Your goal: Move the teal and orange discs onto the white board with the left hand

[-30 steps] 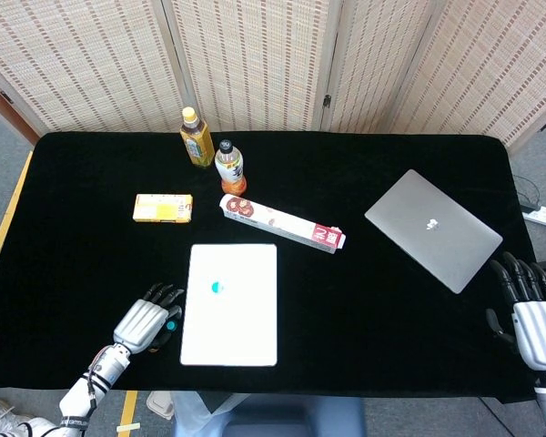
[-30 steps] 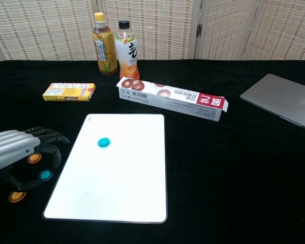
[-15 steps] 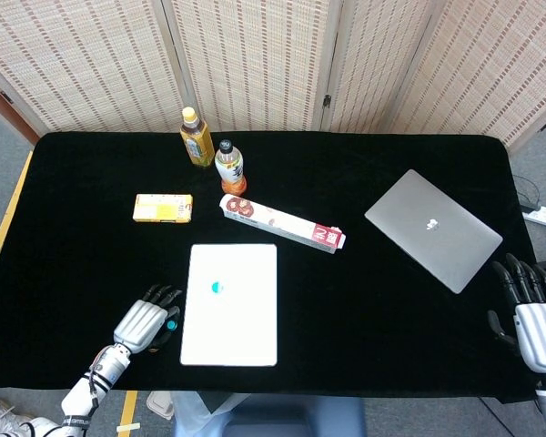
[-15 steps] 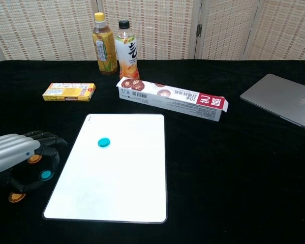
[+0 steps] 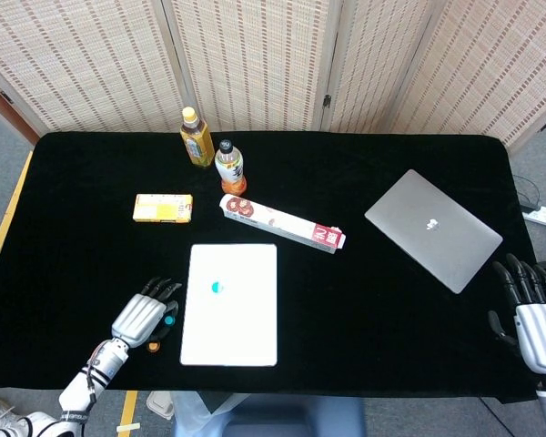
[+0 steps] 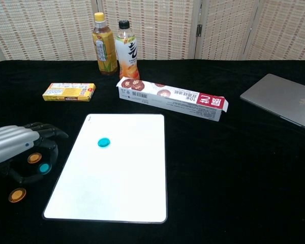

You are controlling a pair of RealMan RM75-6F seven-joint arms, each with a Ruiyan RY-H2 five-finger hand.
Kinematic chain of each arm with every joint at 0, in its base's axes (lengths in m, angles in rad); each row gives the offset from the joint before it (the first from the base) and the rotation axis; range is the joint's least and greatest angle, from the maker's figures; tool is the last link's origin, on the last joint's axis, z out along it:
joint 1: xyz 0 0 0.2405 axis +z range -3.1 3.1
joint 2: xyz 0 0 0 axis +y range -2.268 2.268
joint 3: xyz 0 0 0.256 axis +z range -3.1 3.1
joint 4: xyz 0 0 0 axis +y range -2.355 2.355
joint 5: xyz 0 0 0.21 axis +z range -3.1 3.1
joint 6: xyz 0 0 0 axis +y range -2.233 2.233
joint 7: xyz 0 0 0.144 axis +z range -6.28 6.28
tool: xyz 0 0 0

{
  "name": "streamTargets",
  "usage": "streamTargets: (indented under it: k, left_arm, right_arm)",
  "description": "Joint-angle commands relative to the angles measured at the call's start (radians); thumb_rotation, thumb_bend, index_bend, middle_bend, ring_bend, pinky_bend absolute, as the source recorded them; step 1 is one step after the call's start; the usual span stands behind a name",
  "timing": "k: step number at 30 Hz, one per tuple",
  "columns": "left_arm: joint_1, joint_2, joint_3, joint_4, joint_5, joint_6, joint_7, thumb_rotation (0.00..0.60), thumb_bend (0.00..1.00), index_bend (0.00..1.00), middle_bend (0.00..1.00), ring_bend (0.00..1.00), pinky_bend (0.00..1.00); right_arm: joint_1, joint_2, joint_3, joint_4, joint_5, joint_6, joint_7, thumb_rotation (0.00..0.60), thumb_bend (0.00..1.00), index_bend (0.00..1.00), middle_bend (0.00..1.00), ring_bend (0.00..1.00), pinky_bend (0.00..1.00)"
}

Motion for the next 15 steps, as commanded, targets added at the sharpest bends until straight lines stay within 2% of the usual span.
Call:
streamTargets:
  k: [1,8,15]
  left_arm:
    - [-0.022,0.020,-0.018,-0.027,0.006,-0.009,0.014,0.600,0.40,0.53,0.15,0.05,0.00]
    - [-0.109,0.028,-0.090,-0.082,-0.021,-0.081,0.067,0.600,0.40,0.53,0.15,0.05,0.00]
    - [-0.184,-0.012,-0.156,-0.054,-0.119,-0.176,0.090,0.600,0.40,0.52,0.15,0.05,0.00]
  right_arm:
    - [-0.001,0.000,0.001,0.001,0.001,0.000,0.002,0.600,0.48,0.00,0.00,0.00,0.00]
    - [0.000,-0.003,0.001,0.011,0.004,-0.003,0.014,0.600,0.48,0.00,0.00,0.00,0.00]
    - [-0.006,-0.002,0.001,0.020,0.010,0.000,0.025,0.600,0.48,0.00,0.00,0.00,0.00]
